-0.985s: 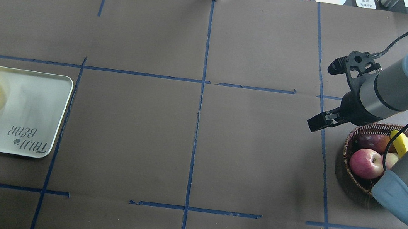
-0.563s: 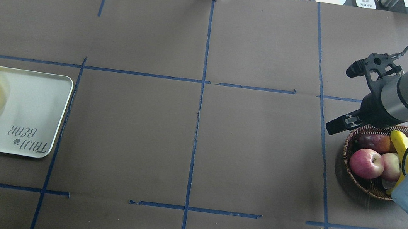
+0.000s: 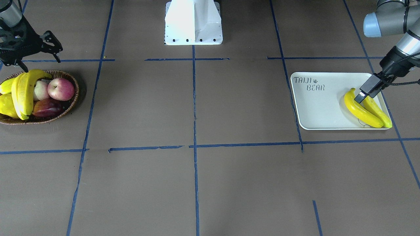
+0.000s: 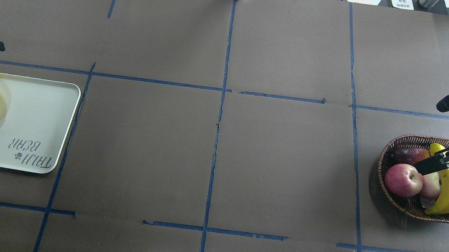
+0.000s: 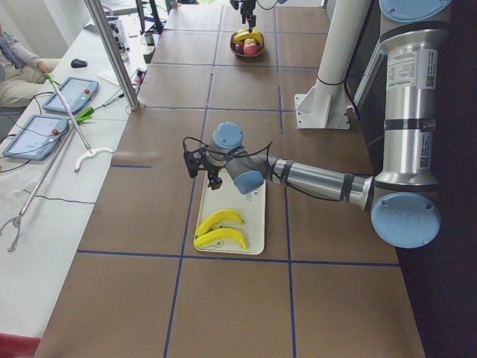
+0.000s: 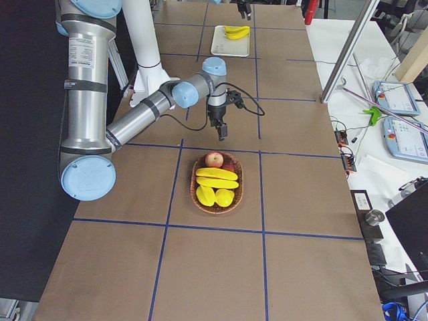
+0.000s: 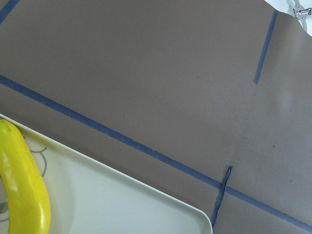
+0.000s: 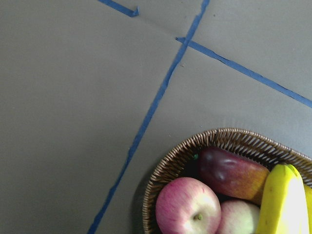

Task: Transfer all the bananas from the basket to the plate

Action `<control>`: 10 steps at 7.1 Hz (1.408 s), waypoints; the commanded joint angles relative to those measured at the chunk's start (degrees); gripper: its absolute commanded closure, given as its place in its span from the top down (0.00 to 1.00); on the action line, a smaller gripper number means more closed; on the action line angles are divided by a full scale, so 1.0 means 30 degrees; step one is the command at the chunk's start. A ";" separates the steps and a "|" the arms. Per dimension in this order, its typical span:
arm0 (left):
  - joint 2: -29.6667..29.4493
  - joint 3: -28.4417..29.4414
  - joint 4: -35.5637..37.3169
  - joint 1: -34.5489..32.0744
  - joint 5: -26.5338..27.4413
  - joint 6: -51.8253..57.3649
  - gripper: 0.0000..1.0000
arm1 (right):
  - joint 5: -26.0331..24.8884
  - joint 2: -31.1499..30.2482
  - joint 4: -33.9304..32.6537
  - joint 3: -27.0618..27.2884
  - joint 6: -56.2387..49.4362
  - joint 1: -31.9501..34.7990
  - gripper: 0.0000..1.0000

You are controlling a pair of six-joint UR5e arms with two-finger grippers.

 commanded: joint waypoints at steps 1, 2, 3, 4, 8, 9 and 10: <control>0.0031 -0.0097 -0.0221 0.0292 0.0014 -0.0024 1.00 | -0.0027 -0.1459 0.1476 0.0123 -0.0157 0.0079 1.00; 0.0060 -0.0126 -0.0252 0.0293 -0.0015 -0.0024 1.00 | 0.0002 -0.3672 0.5958 -0.0632 0.0047 0.0079 1.00; 0.0089 -0.0184 -0.0252 0.0293 -0.0015 -0.0024 1.00 | 0.0031 -0.4825 0.9048 -0.1829 0.0977 0.0079 1.00; 0.0090 -0.0214 -0.0252 0.0293 -0.0015 -0.0024 1.00 | -0.0056 -0.4953 1.1254 -0.2972 0.2784 0.0079 1.00; 0.0090 -0.0272 -0.0252 0.0293 0.0014 -0.0024 1.00 | -0.0612 -0.5248 1.1921 -0.4592 0.5700 -0.0067 0.99; 0.0090 -0.0273 -0.0252 0.0322 -0.0015 -0.0024 1.00 | -0.0613 -0.5218 1.1921 -0.4827 0.5703 -0.0097 0.98; 0.0090 -0.0302 -0.0252 0.0294 -0.0015 -0.0024 1.00 | -0.0642 -0.5218 1.1921 -0.5004 0.5703 -0.0300 0.97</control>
